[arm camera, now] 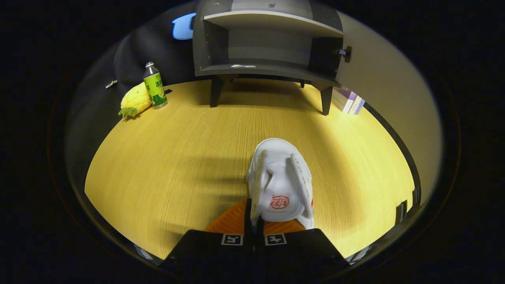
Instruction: Open the shoe cabinet door, grab the shoes and put them into the shoe cabinet, then close the shoe cabinet door.
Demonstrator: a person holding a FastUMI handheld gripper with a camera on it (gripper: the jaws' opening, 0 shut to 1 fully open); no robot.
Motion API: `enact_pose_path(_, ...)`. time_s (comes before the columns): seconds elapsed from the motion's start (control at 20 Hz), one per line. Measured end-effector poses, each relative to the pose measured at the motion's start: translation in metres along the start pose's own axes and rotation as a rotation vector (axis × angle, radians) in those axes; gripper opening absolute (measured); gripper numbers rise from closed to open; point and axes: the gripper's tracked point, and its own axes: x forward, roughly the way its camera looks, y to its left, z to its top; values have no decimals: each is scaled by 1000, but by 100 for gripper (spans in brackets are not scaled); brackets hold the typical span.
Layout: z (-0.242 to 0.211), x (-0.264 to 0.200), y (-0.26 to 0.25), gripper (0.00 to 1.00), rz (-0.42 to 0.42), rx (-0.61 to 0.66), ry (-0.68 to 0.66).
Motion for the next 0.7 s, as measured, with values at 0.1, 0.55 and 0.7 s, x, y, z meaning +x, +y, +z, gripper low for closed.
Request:
enact_pose_path(0.1,9,-3,-5,5,14,4,-5)
enact_pose_path(0.55,87,-64,-15,5,110,43,-82)
enact_pose_path(0.7,125,-93,-11,5,150,53,-115)
